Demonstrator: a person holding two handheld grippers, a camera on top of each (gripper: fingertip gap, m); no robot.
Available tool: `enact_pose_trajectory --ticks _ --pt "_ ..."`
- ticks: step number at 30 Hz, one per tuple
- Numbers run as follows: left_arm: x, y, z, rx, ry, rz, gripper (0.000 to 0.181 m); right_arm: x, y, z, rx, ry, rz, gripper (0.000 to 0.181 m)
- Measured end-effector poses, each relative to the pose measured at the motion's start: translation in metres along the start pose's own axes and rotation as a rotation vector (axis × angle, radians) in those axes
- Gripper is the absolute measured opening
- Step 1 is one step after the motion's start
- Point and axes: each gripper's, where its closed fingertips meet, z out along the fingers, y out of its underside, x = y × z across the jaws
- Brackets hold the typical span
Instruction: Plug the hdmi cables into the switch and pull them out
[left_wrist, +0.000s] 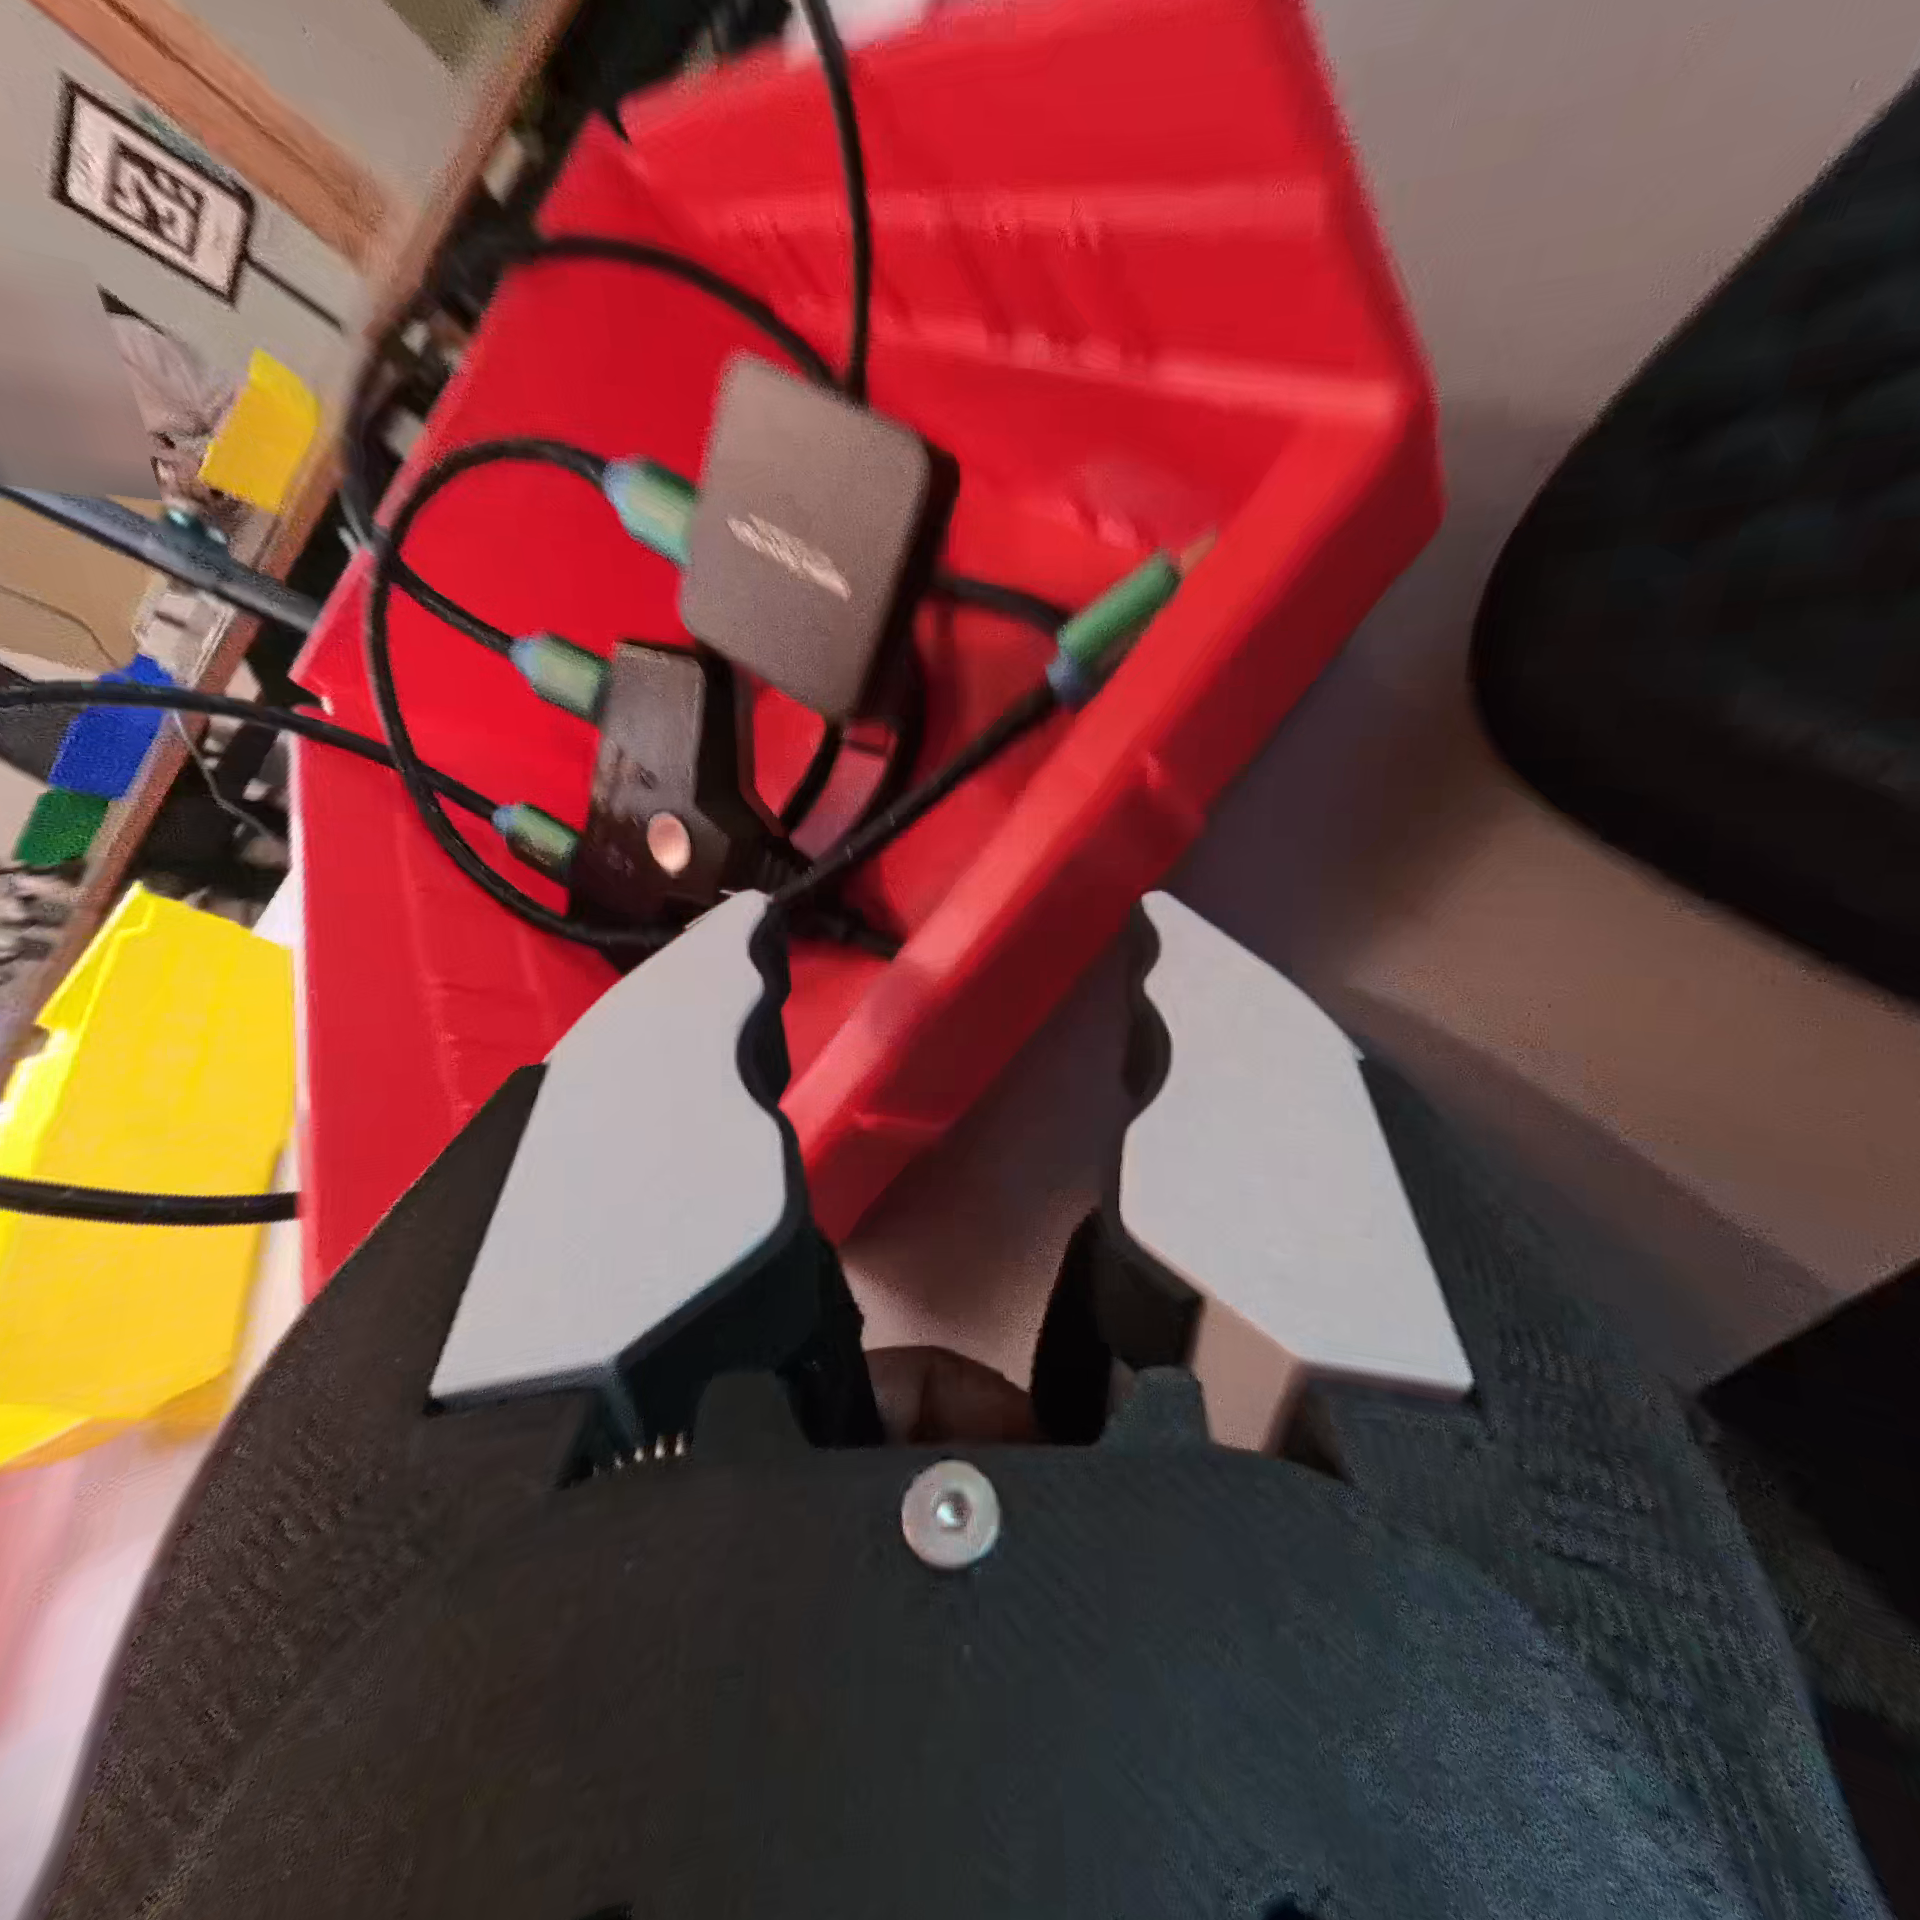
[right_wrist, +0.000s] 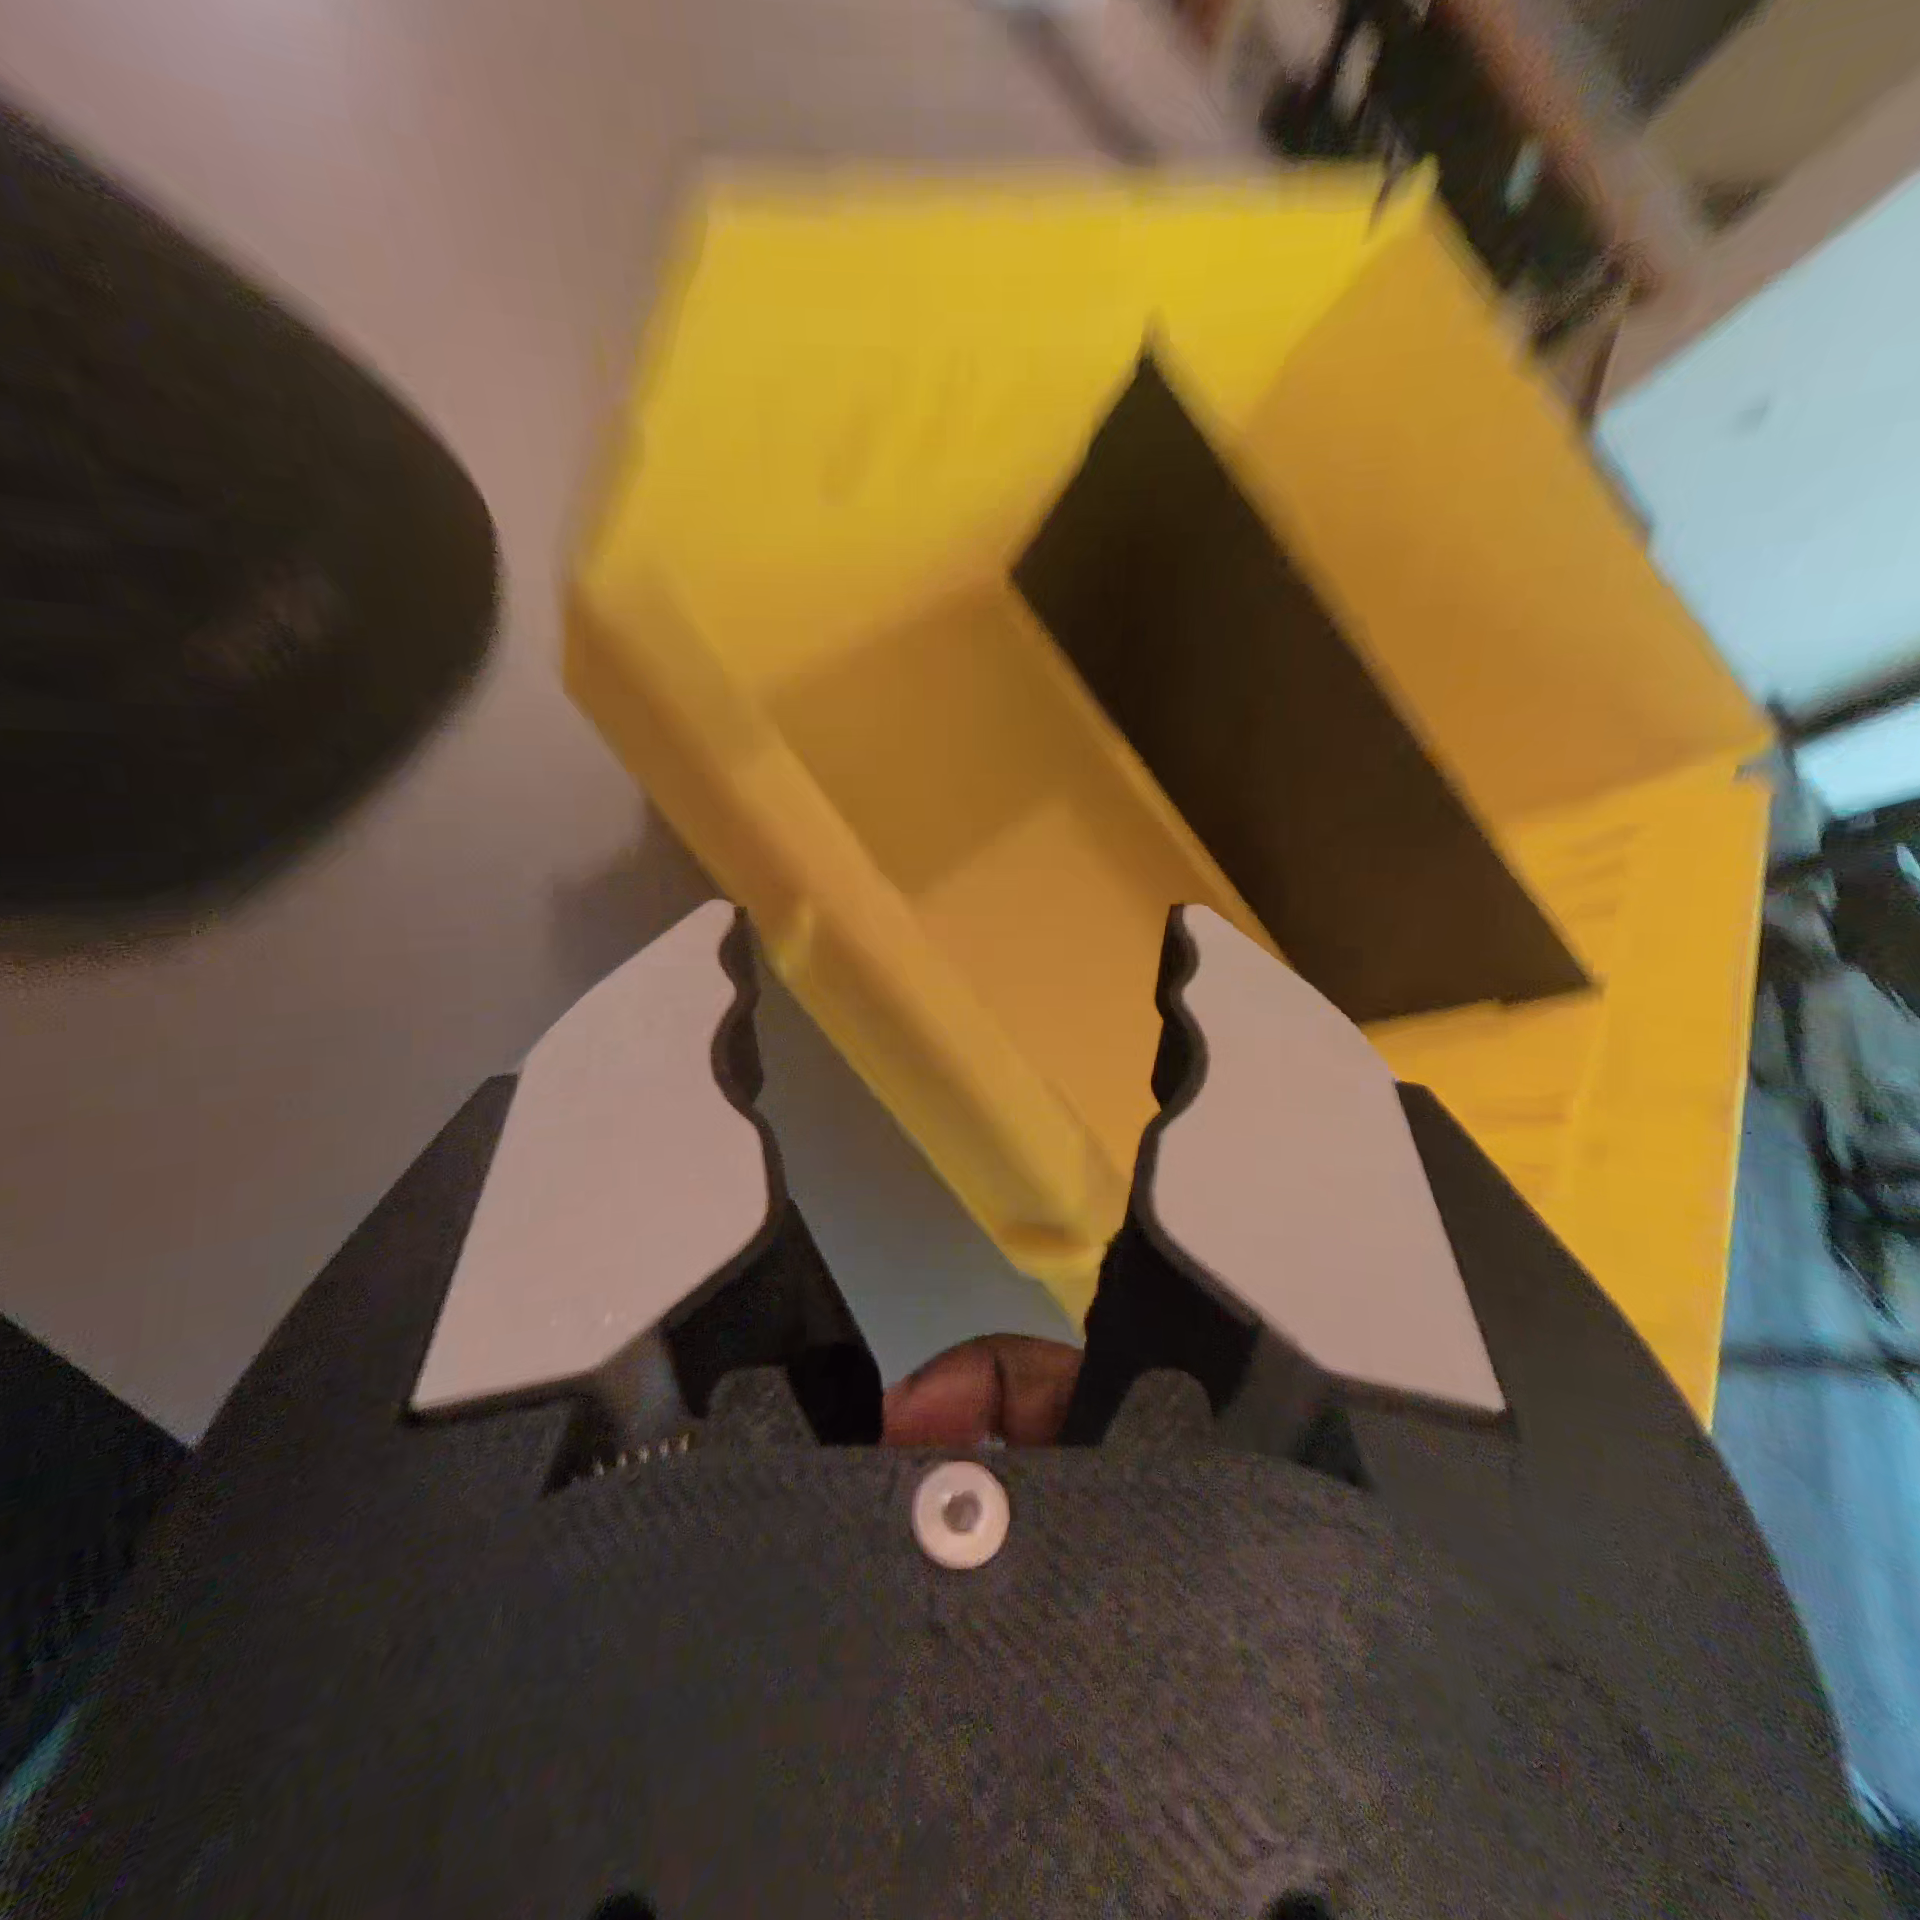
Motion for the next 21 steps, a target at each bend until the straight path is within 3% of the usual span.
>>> enact_pose_trajectory --ticks 4,6,9,10,12,14,17,21 --pt "-0.019 -0.059 -0.026 0.312 -0.043 -0.209 0.063 0.000 -0.097 -0.040 0.622 -0.032 0.125 0.096" --pt "-0.038 -0.083 -0.034 0.441 -0.107 -0.374 0.068 0.020 -0.137 -0.077 0.982 0.068 0.232 0.097" --pt "-0.059 -0.114 -0.040 0.649 -0.175 -0.520 0.098 0.078 -0.146 -0.111 1.310 0.340 0.663 0.096" --pt "-0.057 -0.118 -0.035 0.642 -0.166 -0.505 0.101 0.080 -0.144 -0.120 1.433 0.351 0.773 0.091" --pt "-0.046 -0.114 -0.013 0.496 -0.141 -0.364 0.104 0.069 -0.146 -0.128 1.631 0.281 0.889 0.077" --pt "-0.034 -0.095 0.016 0.282 -0.126 -0.141 0.105 0.058 -0.154 -0.115 1.644 0.228 0.921 0.077" --pt "-0.033 -0.063 0.053 0.024 -0.130 0.110 0.104 0.043 -0.167 -0.091 1.546 0.205 0.850 0.081" --pt "-0.030 -0.054 0.080 -0.034 -0.001 0.135 0.099 0.038 -0.168 -0.086 1.553 0.190 0.860 0.079"
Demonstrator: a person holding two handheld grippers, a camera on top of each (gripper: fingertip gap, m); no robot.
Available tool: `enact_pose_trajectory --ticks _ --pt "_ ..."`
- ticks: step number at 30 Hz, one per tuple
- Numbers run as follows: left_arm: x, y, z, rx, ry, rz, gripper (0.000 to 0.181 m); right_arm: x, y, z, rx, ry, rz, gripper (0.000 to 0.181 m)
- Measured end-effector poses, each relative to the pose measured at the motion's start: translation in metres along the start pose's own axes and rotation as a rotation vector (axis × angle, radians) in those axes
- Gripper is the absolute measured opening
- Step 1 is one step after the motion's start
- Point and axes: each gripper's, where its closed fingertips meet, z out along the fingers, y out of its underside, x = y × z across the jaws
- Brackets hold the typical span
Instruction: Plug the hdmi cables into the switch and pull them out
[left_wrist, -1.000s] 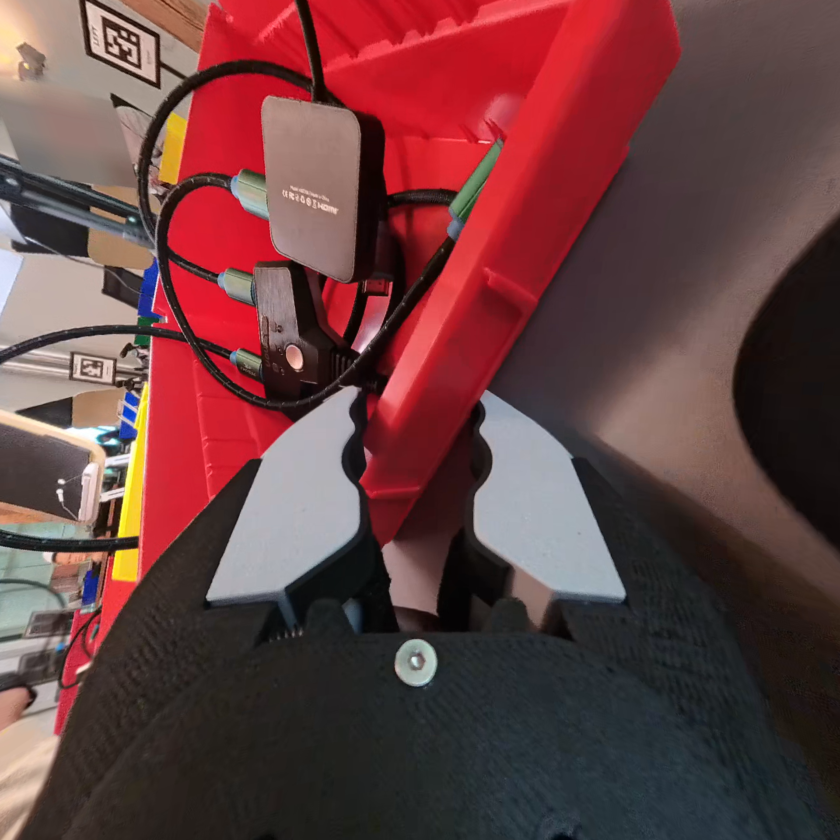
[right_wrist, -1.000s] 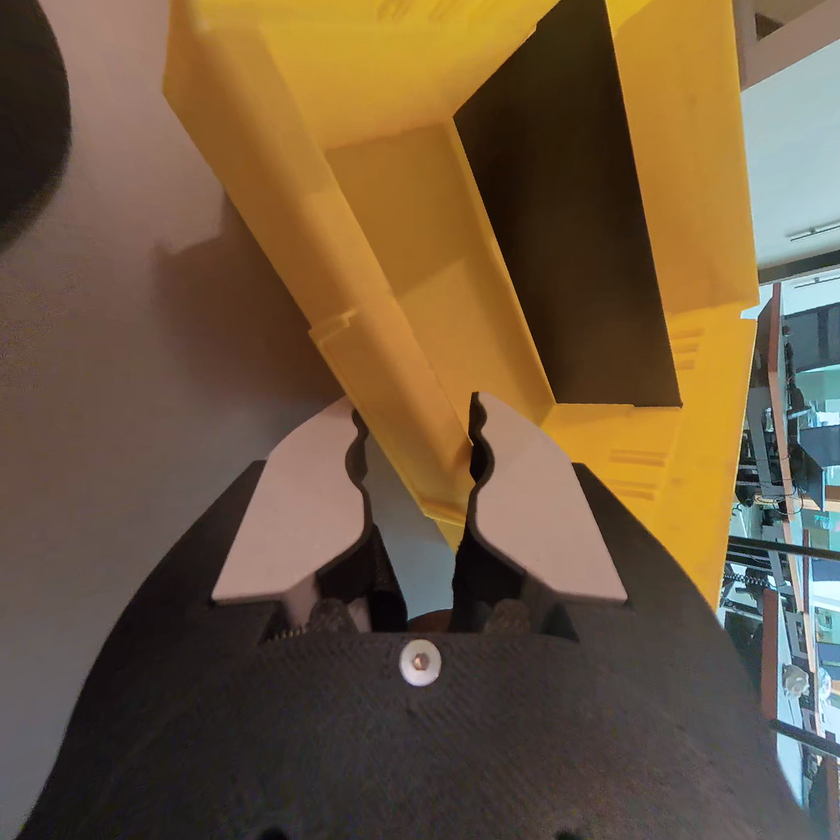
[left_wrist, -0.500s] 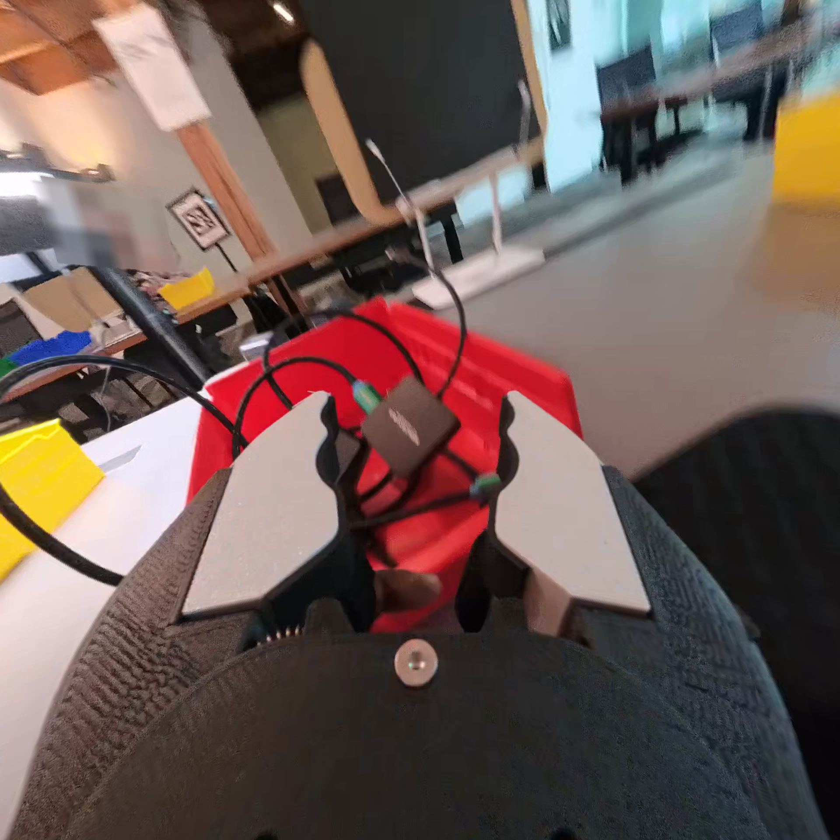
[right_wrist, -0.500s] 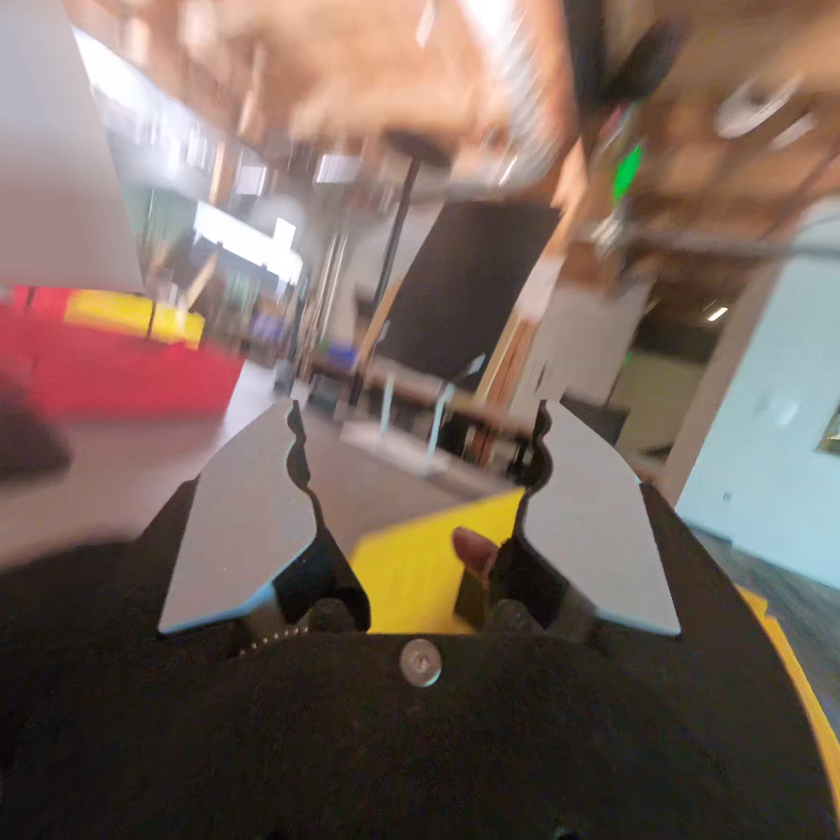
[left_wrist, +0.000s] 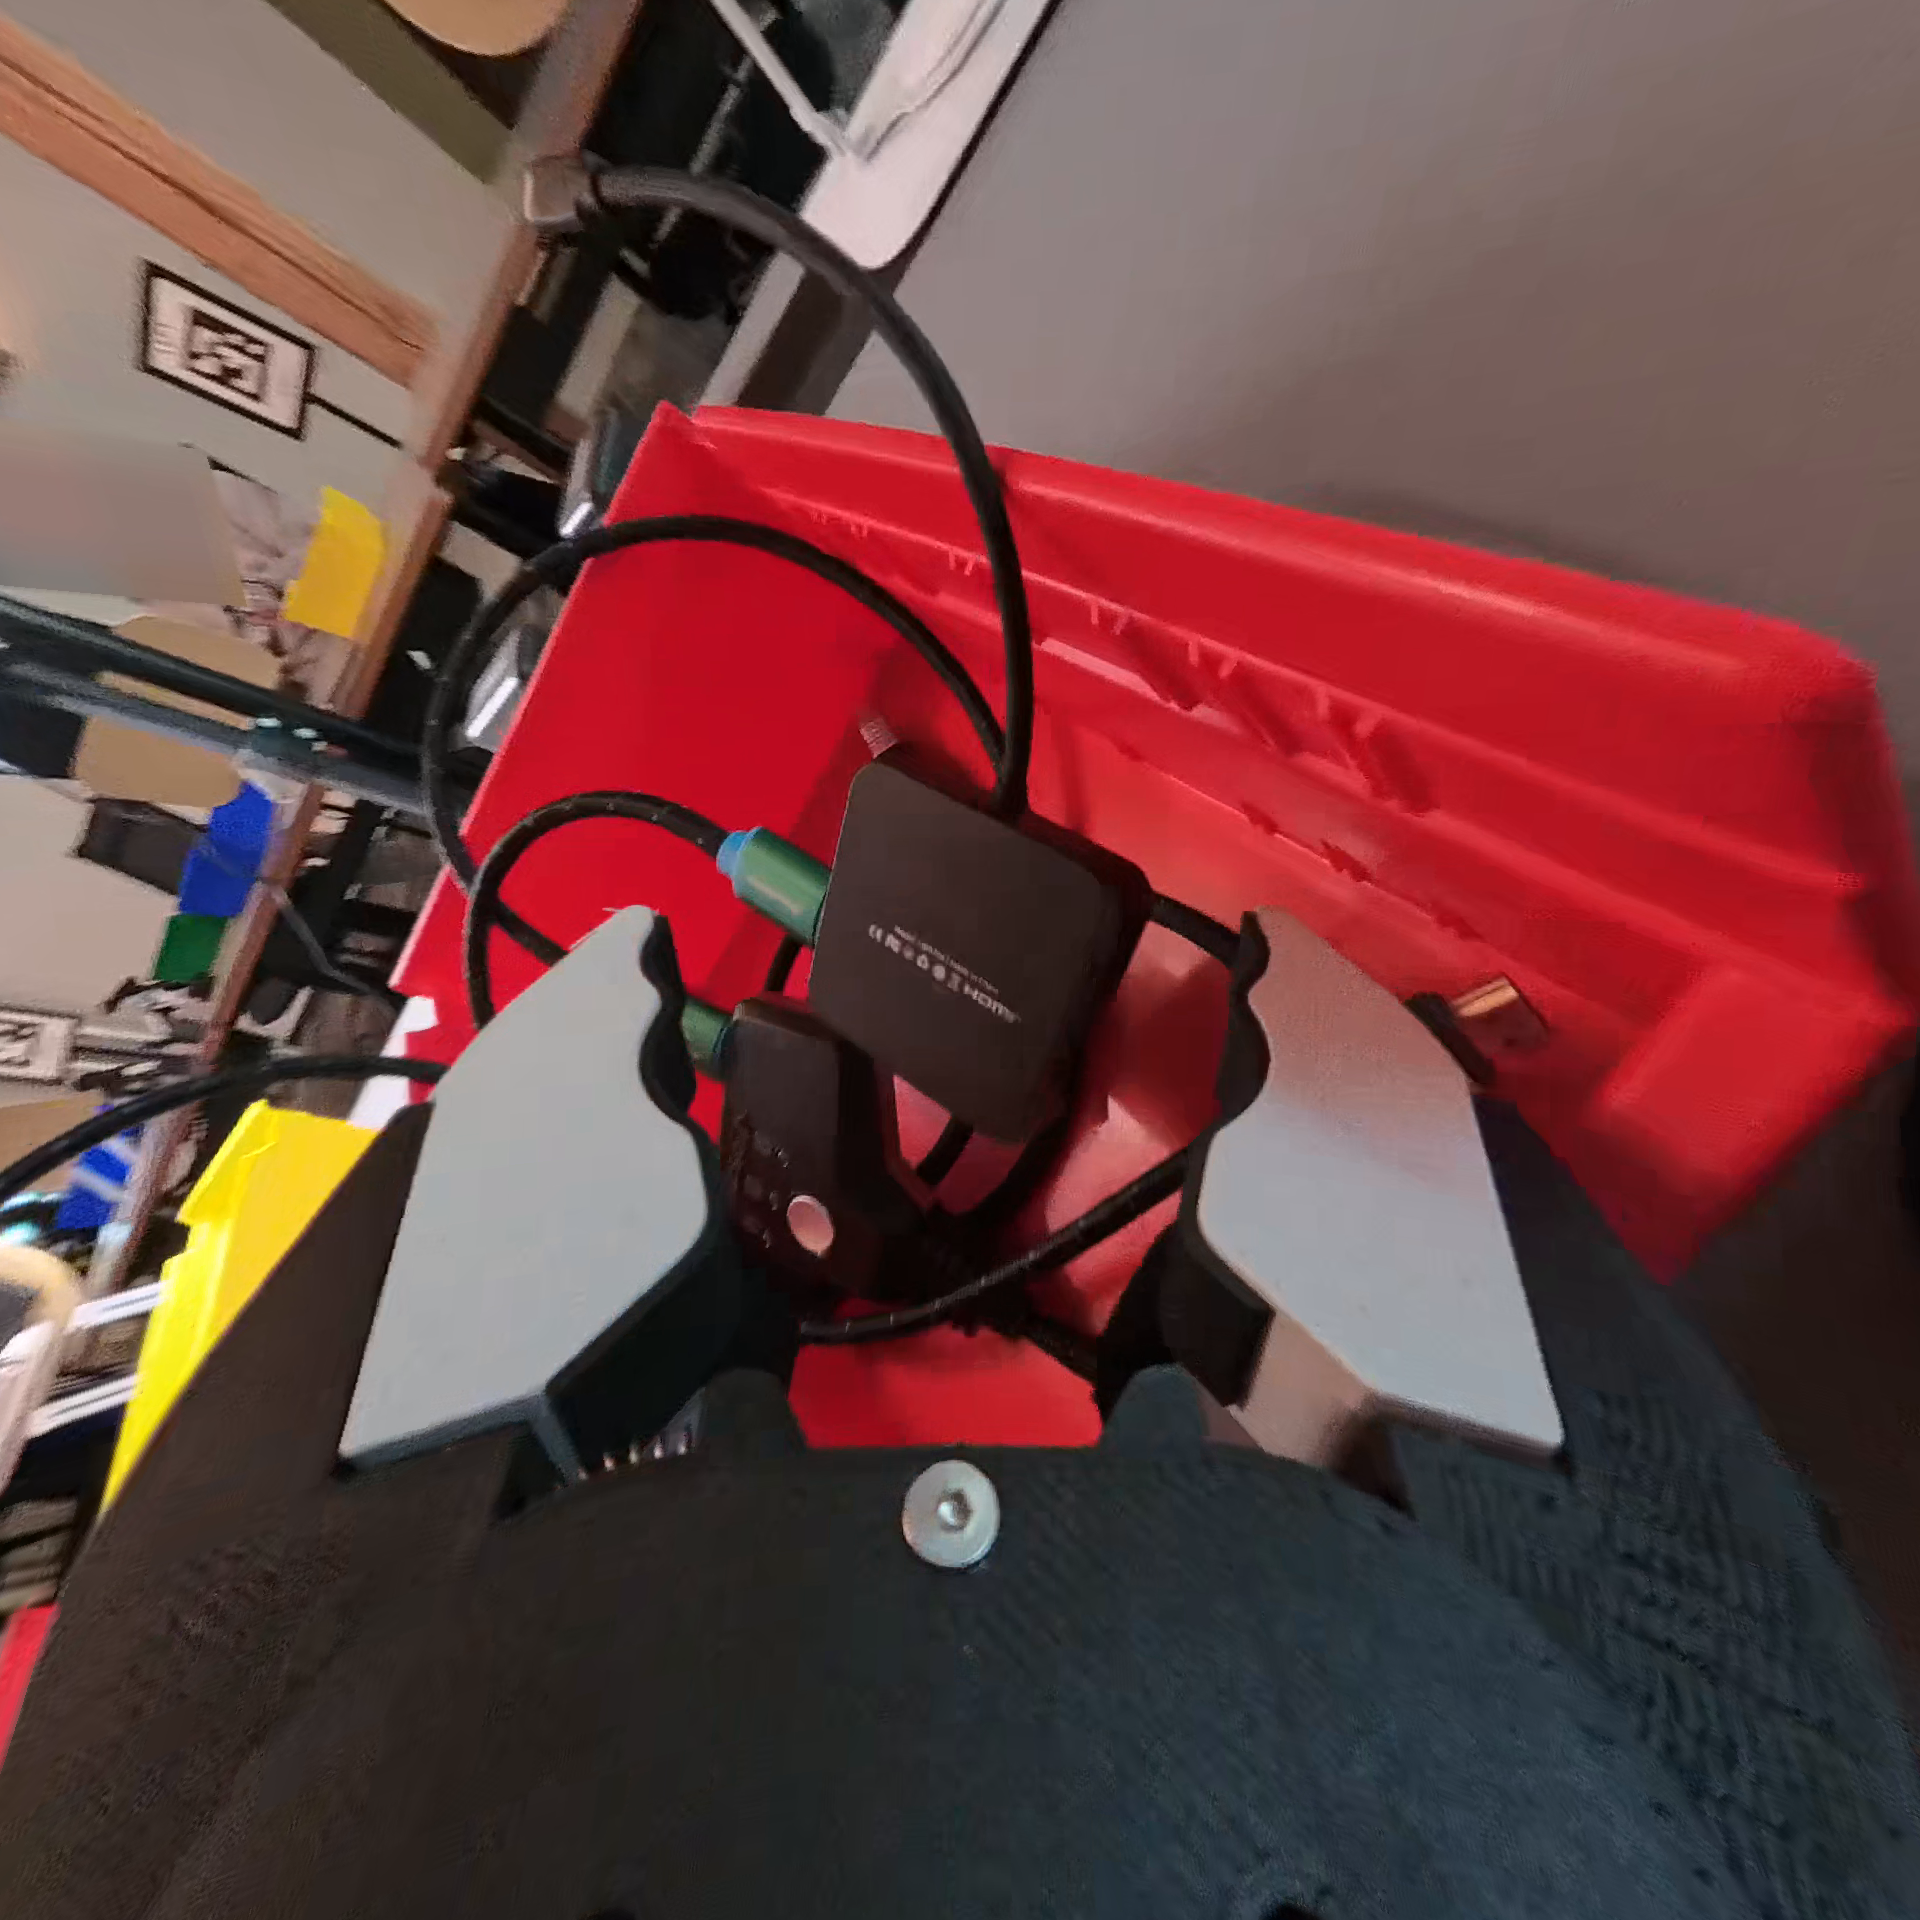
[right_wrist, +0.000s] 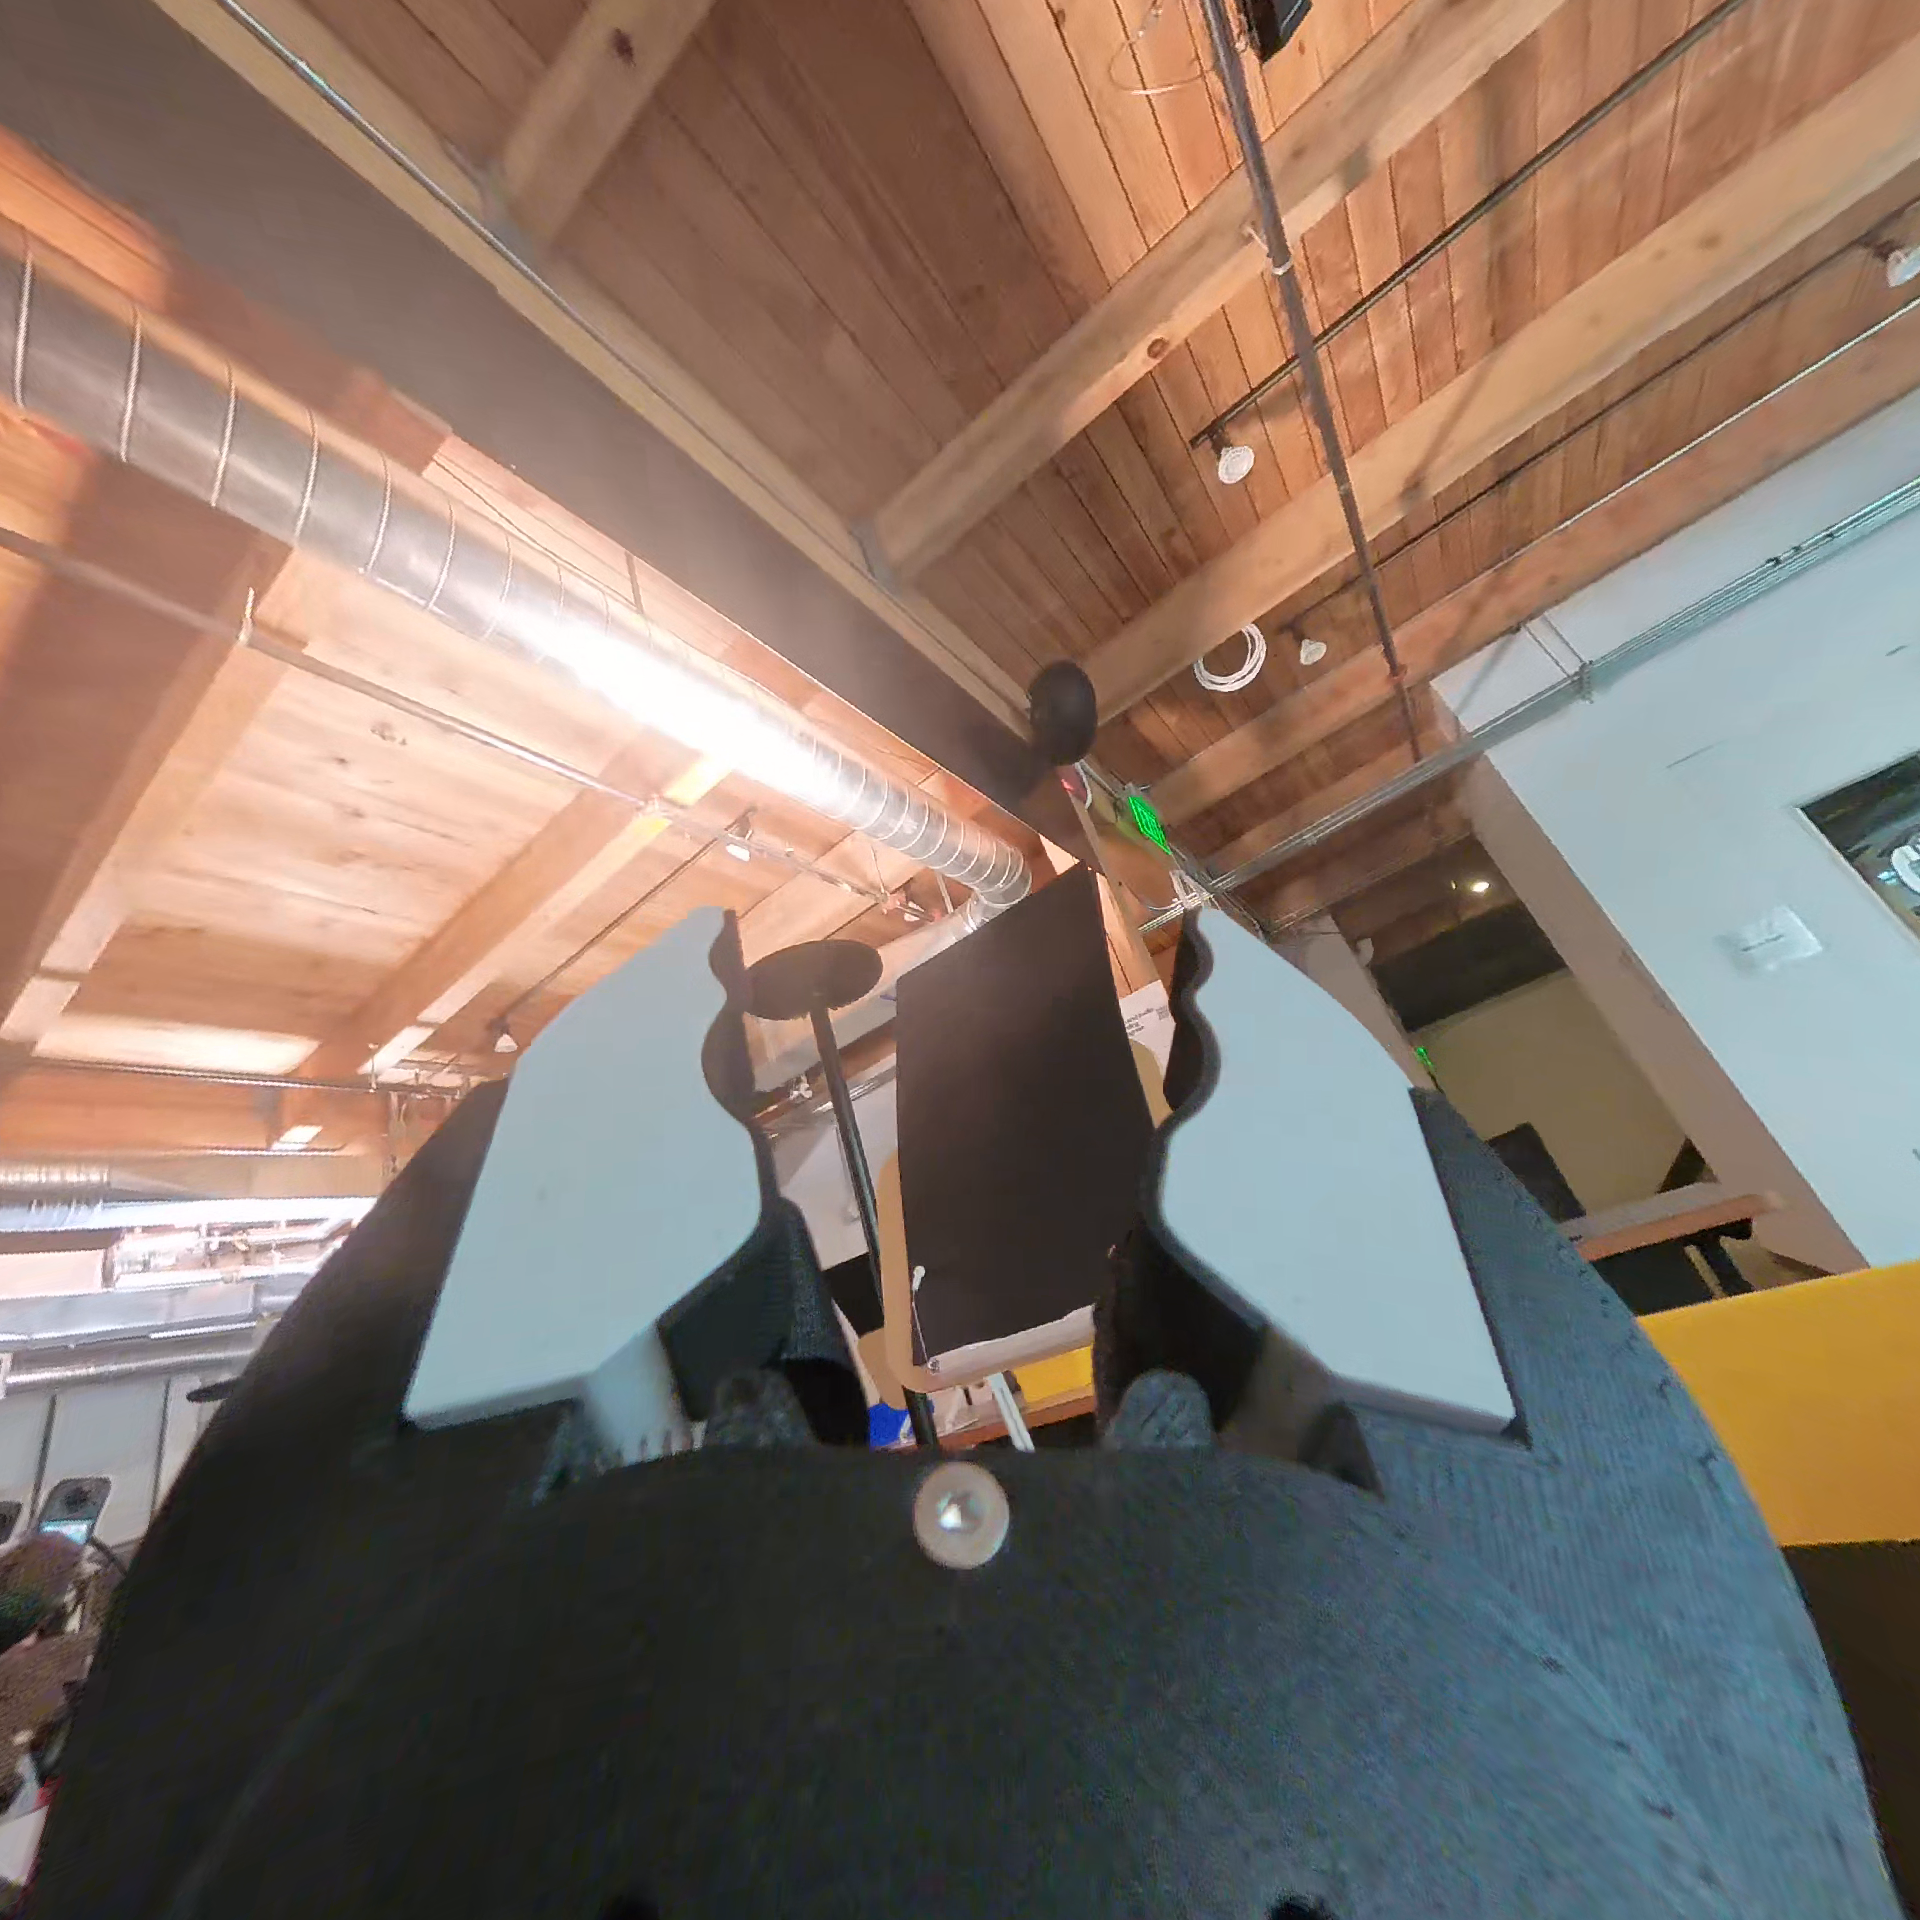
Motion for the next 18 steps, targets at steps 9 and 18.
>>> enact_pose_trajectory --ticks 9,18 --pt "0.001 0.024 0.017 -0.159 0.241 0.031 0.083 -0.007 -0.007 -0.002 0.021 -0.025 -0.114 0.078" --pt "-0.002 0.038 0.025 -0.171 0.217 0.145 0.074 -0.020 -0.002 0.000 -0.013 -0.070 -0.216 0.076"
